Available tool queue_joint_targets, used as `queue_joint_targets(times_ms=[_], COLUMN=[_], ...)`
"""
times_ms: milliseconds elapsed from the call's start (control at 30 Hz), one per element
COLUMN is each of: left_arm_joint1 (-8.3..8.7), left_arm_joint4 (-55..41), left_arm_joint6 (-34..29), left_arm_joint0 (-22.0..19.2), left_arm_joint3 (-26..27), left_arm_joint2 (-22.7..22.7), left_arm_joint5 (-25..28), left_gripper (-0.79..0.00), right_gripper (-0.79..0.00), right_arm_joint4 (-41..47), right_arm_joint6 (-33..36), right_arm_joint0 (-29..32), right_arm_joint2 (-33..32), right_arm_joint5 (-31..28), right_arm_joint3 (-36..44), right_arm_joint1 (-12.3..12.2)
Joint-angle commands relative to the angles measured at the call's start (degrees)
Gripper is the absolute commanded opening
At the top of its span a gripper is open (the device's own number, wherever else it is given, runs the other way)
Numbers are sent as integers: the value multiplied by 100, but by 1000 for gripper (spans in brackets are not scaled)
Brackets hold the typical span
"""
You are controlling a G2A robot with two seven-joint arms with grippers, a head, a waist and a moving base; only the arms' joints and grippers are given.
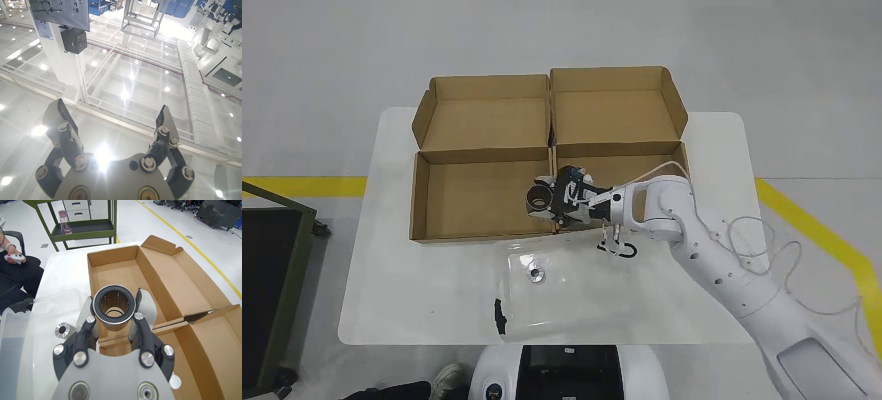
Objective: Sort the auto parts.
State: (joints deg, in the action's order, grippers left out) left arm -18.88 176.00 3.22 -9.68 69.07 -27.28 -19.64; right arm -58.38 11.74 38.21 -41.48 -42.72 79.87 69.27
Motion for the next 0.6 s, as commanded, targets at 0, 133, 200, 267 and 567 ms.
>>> queue_joint_targets(times_ms=[0,133,200,267,567], left_arm_joint1=[0,0,0,0,0], left_arm_joint4=[0,0,0,0,0], left_arm_joint6=[0,0,0,0,0], left_arm_joint0=[0,0,0,0,0], left_arm_joint3=[0,0,0,0,0], left_arm_joint2=[0,0,0,0,0], left_arm_joint5=[0,0,0,0,0], left_gripper=[0,0,0,0,0], right_gripper=[-785,-785,-785,-785,-785], right_arm_joint4=[-11,-60,-85,-118,-196], right_arm_joint6=[12,36,50,69,146], right_arm_joint0=[-87,-230,-291,-348,-585], right_arm_joint2=[117,326,415,496,744], right_arm_joint5=[10,27,29,37,75], right_arm_joint3=[-128,-345,-446,-540,-1046], right_arm_joint1=[65,190,249,305,539])
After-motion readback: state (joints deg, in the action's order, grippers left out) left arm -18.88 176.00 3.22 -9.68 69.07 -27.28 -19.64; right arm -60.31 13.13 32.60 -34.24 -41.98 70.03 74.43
